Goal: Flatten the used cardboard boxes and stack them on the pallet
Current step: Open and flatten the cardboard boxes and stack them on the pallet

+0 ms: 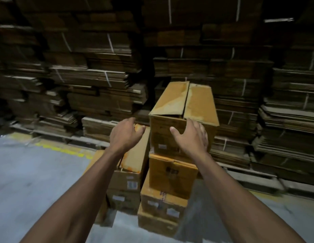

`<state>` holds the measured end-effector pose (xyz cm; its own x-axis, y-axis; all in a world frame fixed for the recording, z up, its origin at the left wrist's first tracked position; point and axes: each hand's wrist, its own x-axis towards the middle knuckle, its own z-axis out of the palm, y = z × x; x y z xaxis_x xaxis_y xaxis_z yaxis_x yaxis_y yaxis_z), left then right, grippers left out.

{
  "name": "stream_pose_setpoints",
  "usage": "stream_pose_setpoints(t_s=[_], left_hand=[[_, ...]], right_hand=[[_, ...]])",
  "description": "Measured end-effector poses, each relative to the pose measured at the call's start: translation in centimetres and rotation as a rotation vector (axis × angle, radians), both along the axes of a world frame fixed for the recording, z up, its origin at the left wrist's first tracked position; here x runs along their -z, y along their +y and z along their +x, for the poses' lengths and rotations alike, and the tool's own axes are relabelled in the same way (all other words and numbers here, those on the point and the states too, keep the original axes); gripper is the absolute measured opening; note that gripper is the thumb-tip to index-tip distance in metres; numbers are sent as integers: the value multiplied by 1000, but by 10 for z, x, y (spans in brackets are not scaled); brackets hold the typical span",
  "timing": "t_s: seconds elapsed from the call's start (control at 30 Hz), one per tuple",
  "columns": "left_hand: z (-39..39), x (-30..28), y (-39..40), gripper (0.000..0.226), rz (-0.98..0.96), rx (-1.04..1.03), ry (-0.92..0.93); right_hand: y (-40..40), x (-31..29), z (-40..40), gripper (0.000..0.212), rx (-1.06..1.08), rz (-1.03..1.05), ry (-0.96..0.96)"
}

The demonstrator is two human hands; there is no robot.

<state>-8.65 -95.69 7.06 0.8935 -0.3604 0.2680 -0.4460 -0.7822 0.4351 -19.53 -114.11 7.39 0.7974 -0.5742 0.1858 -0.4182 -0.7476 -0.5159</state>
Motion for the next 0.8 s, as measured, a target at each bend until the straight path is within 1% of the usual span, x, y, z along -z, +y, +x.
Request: stream_pose_setpoints(t_s=[0.13, 0.3, 0.43, 0.63, 0.7, 0.8], left_hand=[[30, -14, -53, 60, -14, 31, 30], [76, -16, -108, 60, 5, 87, 71], [140, -2, -152, 65, 75, 123, 182], [235, 20, -215, 74, 180, 195, 285], [262, 24, -236, 81, 218, 210, 321], [297, 26, -260, 90, 209, 221, 408]], right_hand=[[-58, -10, 16, 76, 59, -39, 7], [-118, -16, 52, 77, 147, -34, 10], [-162, -14, 96, 80, 219, -21, 78], [-224, -4, 171, 91, 352, 59, 219], [-245, -2, 189, 93, 391, 104, 235], [-273, 2, 209, 97, 446, 191, 266]])
